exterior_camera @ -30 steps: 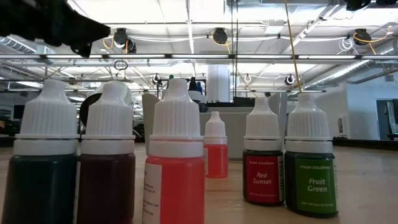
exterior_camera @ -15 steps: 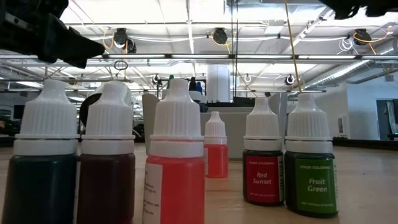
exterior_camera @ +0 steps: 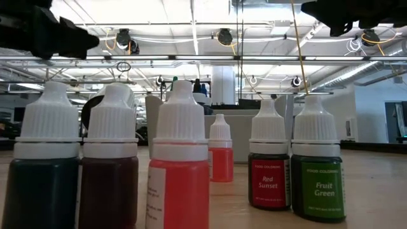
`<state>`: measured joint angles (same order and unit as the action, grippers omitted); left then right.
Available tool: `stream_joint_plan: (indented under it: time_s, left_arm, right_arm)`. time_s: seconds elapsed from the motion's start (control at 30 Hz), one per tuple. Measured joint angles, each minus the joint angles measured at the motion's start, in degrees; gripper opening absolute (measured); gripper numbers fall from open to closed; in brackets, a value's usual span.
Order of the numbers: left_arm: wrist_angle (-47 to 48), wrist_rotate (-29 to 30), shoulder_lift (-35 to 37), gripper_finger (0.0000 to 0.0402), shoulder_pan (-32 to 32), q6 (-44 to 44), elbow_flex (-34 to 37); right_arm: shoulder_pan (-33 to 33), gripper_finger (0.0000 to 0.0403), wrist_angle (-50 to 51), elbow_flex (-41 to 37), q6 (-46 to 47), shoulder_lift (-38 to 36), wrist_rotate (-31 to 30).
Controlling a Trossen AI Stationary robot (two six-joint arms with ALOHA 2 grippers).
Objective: Pick & Place food coloring
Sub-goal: Put the small green food coloring bottle into the bin
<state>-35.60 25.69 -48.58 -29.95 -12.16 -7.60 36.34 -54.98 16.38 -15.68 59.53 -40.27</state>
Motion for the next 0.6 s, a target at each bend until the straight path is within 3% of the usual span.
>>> stream_joint_plan:
  time_s: [0.17, 0.43, 0.6]
  left_arm:
    - [-4.6, 1.4, 0.0, 0.0005, -0.6, -1.0, 0.0]
    - [-7.7, 6.6, 0.0, 0.0025, -0.6, 3.0, -0.4]
    - [-7.6, 6.9, 0.0, 0.0026, -0.9, 6.9, -0.4]
  right_arm:
    - [0.0, 0.0196, 0.7, 0.0, 0.1, 0.1, 0.1]
    - [1.6, 0.0178, 1.4, 0.0, 6.0, 0.4, 0.1]
    - [3.0, 0.0163, 4.1, 0.0, 9.5, 0.4, 0.1]
